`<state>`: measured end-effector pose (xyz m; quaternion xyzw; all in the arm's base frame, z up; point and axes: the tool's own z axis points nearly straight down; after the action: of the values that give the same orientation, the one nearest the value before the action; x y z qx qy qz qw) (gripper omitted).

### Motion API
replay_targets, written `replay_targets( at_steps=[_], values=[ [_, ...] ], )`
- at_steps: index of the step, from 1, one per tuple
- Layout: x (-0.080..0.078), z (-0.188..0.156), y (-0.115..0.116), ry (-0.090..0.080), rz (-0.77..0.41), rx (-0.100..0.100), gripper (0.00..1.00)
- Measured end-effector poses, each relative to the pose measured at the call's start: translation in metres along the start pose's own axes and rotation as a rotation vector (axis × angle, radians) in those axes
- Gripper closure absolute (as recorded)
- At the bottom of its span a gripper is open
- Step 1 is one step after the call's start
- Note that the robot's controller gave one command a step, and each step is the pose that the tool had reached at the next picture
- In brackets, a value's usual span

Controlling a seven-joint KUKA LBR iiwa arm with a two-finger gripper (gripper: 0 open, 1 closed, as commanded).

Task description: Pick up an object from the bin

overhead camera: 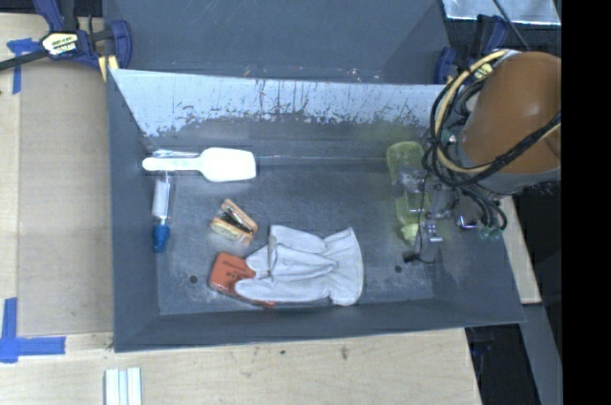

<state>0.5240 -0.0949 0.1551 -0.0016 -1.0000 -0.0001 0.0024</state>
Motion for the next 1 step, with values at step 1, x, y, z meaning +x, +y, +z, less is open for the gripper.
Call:
replay_targets(
  at_steps=[1],
  values=[
    [-0.0019,-0.0043,0.0002,-0.008,-0.003,0.001,0.00]
  ],
)
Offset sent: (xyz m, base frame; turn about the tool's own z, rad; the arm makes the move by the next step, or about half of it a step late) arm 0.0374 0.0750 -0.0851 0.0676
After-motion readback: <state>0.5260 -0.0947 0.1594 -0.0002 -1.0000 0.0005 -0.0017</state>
